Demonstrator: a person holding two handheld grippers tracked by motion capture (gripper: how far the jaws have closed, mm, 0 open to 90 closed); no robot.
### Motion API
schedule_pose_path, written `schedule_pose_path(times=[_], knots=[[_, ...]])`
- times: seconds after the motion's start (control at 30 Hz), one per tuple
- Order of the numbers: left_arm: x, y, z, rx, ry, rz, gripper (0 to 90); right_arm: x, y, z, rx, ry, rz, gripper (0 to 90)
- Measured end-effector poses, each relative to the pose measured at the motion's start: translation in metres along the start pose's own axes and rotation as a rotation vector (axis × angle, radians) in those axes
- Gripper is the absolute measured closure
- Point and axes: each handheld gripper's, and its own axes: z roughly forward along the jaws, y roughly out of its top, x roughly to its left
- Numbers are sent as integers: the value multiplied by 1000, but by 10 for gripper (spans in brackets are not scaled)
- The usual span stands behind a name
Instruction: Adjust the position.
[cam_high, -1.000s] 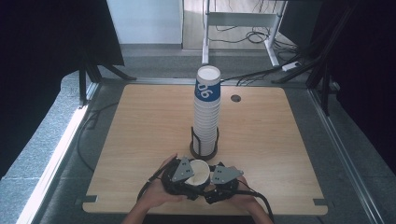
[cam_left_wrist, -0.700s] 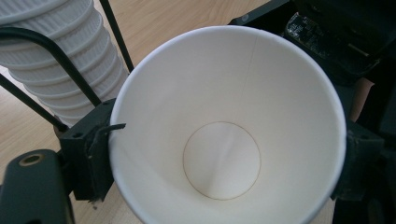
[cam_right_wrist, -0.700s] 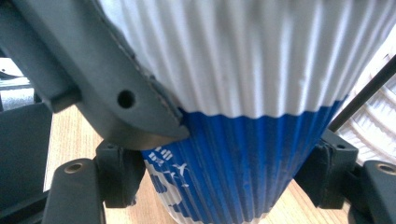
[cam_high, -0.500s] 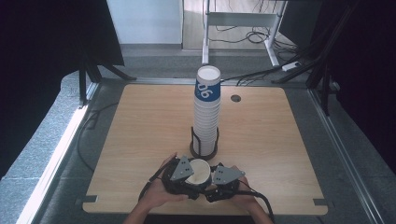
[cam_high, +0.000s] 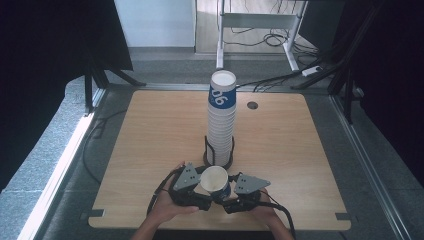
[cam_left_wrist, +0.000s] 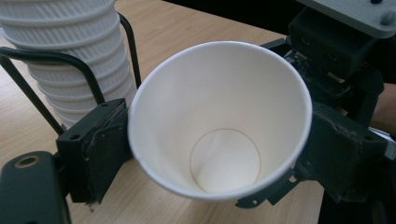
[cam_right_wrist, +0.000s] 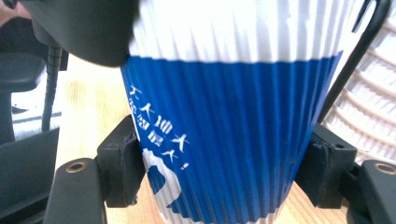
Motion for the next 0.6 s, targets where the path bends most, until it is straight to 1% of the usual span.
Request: schedule_pose_path(times=[0.1, 0.23, 0.37, 0.43, 0.6], knots=[[2, 0, -4, -31, 1, -14, 112, -2, 0, -4, -21, -1, 8, 271], [5, 0, -7, -50, 6, -19, 108, -4, 0, -7, -40, -16, 15, 271], [8, 0, -10, -49, 1, -18, 106, -6, 1, -11, -56, -32, 26, 271], [9, -1, -12, -53, 12, -19, 113, -8, 1, -14, -74, -37, 36, 271], [15, -2, -15, -60, 31, -34, 137, -13, 2, -22, -101, -72, 46, 271]])
